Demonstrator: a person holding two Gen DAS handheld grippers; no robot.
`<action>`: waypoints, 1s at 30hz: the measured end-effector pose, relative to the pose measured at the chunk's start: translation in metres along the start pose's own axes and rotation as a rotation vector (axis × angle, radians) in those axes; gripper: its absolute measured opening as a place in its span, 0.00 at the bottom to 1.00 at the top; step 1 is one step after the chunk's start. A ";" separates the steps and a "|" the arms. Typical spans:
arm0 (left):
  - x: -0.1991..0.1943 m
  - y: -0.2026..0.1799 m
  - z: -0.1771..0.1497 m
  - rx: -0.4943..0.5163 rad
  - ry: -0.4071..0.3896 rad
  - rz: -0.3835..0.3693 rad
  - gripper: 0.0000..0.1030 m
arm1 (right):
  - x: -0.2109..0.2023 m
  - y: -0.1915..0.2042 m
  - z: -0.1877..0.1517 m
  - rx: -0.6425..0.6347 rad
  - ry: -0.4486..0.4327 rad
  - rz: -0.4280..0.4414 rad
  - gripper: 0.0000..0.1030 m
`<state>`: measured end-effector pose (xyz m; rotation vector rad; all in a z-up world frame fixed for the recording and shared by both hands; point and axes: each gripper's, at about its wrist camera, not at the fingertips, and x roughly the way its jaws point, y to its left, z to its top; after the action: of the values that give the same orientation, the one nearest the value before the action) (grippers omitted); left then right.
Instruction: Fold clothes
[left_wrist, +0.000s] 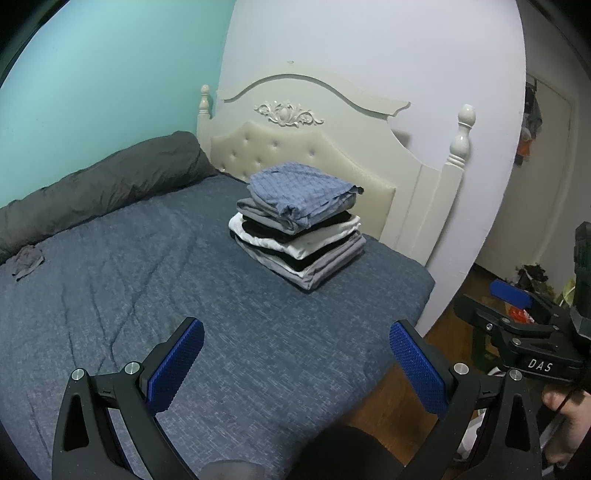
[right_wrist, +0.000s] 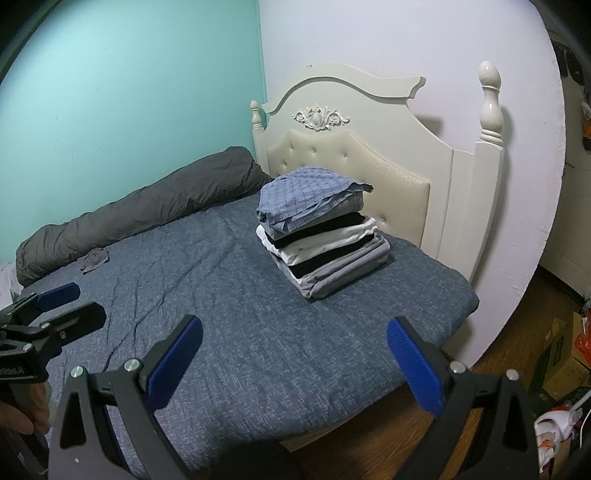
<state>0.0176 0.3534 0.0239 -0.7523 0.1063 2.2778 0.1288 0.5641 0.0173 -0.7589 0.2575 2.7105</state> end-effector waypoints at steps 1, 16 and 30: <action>0.000 0.000 0.000 0.001 -0.003 0.003 0.99 | 0.000 0.000 0.000 0.001 -0.003 -0.002 0.98; 0.000 0.003 0.001 -0.005 -0.008 0.012 0.99 | -0.002 0.000 -0.001 -0.005 -0.001 -0.004 0.98; 0.002 0.006 0.001 -0.014 -0.008 0.031 0.99 | -0.001 -0.003 -0.003 -0.008 0.005 -0.013 0.98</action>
<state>0.0115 0.3506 0.0229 -0.7540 0.0995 2.3128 0.1326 0.5662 0.0152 -0.7669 0.2422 2.6994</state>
